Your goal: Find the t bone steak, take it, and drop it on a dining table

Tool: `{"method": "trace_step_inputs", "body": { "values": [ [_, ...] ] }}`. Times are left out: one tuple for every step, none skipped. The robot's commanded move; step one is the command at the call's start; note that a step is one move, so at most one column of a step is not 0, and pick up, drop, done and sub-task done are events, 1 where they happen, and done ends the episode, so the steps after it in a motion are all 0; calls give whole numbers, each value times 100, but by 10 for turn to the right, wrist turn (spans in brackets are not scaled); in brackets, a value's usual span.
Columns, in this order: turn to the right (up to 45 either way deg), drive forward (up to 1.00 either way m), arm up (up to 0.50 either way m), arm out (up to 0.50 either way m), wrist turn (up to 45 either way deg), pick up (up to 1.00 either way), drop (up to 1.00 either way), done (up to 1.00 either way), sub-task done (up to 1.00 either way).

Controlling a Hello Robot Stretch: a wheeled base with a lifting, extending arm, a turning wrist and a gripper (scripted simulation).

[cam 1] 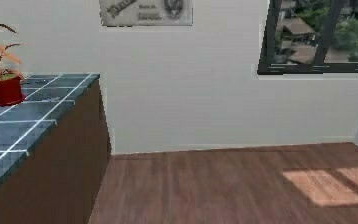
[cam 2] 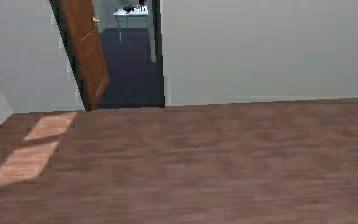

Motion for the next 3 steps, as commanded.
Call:
{"method": "trace_step_inputs", "body": {
  "values": [
    [-450,0,0,0,0,0,0,0,0],
    [-450,0,0,0,0,0,0,0,0],
    [-450,0,0,0,0,0,0,0,0]
  ]
}}
